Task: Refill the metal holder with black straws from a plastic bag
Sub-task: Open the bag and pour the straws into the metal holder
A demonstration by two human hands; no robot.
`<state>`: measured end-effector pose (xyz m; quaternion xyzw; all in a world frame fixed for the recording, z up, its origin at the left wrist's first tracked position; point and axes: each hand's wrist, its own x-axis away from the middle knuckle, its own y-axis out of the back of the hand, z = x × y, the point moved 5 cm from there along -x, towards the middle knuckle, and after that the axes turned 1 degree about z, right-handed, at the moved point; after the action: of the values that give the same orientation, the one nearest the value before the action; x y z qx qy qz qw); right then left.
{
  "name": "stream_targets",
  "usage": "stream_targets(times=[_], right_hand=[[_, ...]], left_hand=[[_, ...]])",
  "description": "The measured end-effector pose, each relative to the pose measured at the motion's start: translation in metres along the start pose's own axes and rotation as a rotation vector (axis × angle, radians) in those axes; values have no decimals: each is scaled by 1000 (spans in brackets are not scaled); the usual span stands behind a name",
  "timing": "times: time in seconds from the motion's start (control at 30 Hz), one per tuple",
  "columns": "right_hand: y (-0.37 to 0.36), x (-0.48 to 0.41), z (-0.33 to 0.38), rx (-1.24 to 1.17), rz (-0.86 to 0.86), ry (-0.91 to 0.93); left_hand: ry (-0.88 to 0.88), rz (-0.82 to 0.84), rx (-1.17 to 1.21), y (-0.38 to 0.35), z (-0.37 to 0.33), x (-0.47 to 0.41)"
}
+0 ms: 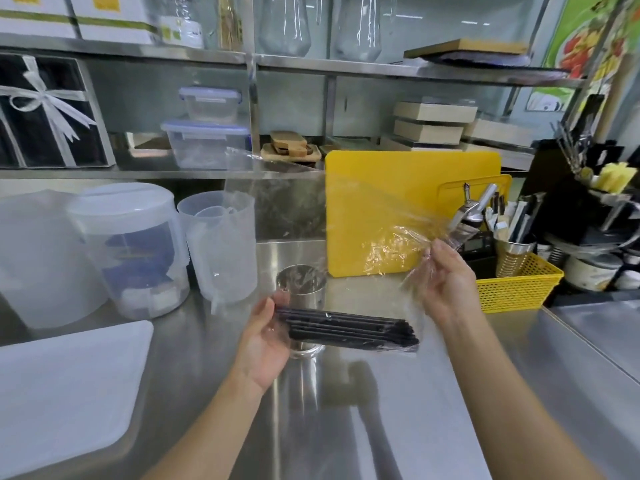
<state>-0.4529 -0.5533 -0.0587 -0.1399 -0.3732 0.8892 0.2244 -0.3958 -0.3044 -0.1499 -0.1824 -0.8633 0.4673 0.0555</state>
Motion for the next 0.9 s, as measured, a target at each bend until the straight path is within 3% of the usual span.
stream_targets(times=[0.13, 0.3, 0.5, 0.63, 0.9], right_hand=[[-11, 10, 3, 366, -9, 47], [-14, 31, -9, 630, 26, 35], [-7, 35, -25, 570, 0, -41], [0, 27, -34, 489, 67, -141], [18, -12, -33, 365, 24, -79]], left_hand=[[-79, -65, 46, -4, -17, -1], [-164, -73, 109, -4, -47, -7], [-162, -6, 117, -16, -58, -11], [-188, -55, 151, -19, -55, -17], [-125, -97, 144, -31, -29, -41]])
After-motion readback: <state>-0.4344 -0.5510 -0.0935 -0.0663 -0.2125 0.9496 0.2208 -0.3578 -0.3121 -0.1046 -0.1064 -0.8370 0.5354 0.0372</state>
